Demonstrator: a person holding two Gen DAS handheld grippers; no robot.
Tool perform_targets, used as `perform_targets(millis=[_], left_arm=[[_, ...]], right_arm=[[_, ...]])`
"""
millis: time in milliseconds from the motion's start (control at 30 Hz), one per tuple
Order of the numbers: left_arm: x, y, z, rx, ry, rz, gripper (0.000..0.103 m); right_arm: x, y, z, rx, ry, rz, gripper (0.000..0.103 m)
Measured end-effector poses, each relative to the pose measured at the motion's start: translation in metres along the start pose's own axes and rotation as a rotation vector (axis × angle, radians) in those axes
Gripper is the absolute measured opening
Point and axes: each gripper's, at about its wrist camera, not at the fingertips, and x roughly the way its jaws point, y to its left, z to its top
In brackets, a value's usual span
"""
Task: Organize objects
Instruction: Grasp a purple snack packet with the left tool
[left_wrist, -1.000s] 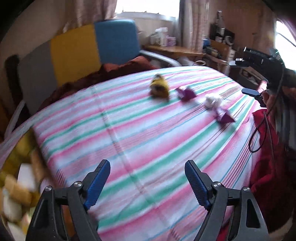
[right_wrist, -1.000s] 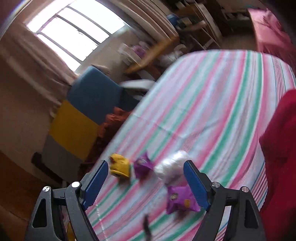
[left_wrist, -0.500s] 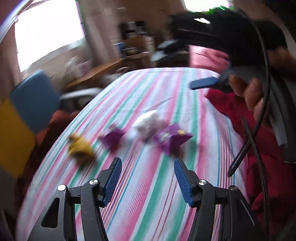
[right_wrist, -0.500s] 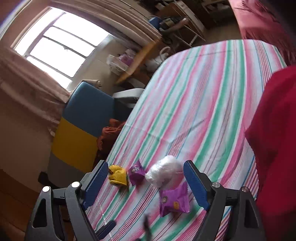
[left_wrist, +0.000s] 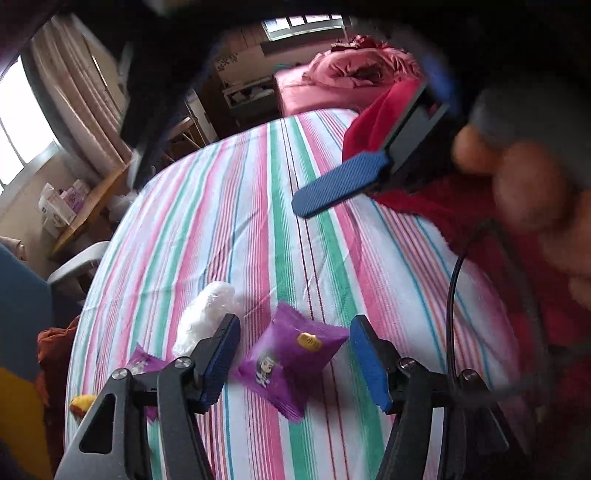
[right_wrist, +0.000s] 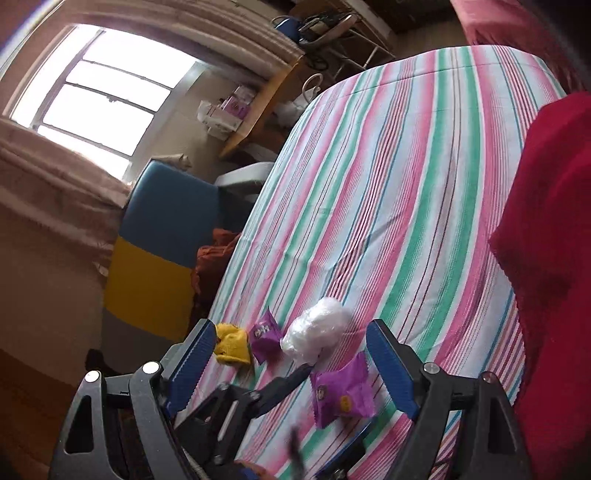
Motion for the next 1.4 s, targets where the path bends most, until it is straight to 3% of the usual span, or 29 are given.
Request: perform_targets(millis=[67,133,200,333,400,433,600,767,900,1000,1100,1167,1267,1400], left_arm=[[0.009,0.001,-0.004,-0.020,0.025,-0.024,0.063],[0.010,0.001,-0.012,-0.066,0.032,-0.030,0.047],[0.003,0.001,-0.021,-0.143,0.023,-0.009,0.041],[-0.022,0.012,-0.049,-0.377,0.000,0.022,0.040],[-0.029,0.015,-0.070,-0.516,0.039,0.042,0.028],[-0.033,0.015,-0.083,-0.589,0.066,0.056,0.027],[-0.075,0.012,-0.130,-0.846,0.052,0.163,0.007],[-0.100,0.003,-0.153,-0.945,0.043,0.181,0.009],[-0.104,0.000,-0.148,-0.910,0.037,0.195,0.037],[-0.110,0.004,-0.133,-0.878,-0.004,0.167,0.045],[-0.108,0.013,-0.122,-0.895,-0.028,0.088,0.047],[-0.096,0.024,-0.119,-0.990,0.018,-0.021,0.046],[-0.076,0.035,-0.115,-1.121,0.056,-0.112,0.044],[-0.059,0.036,-0.088,-1.129,0.071,-0.147,0.044]], right_arm=[[0.002,0.000,-0.001,-0.003,0.012,-0.003,0.085],[0.005,0.002,-0.002,-0.012,0.035,-0.009,0.085],[0.005,0.002,-0.003,-0.018,0.041,-0.011,0.085],[0.009,0.005,-0.005,-0.039,0.060,-0.029,0.085],[0.016,0.009,-0.009,-0.067,0.103,-0.044,0.085],[0.021,0.012,-0.011,-0.087,0.126,-0.053,0.085],[0.036,0.021,-0.022,-0.159,0.198,-0.117,0.085],[0.042,0.018,-0.027,-0.165,0.223,-0.163,0.085],[0.040,0.016,-0.027,-0.167,0.209,-0.202,0.085],[0.038,0.016,-0.025,-0.148,0.196,-0.202,0.085],[0.037,0.018,-0.024,-0.150,0.192,-0.198,0.085],[0.036,0.018,-0.024,-0.154,0.184,-0.192,0.085],[0.034,0.017,-0.022,-0.139,0.185,-0.168,0.085],[0.033,0.017,-0.020,-0.123,0.177,-0.139,0.085]])
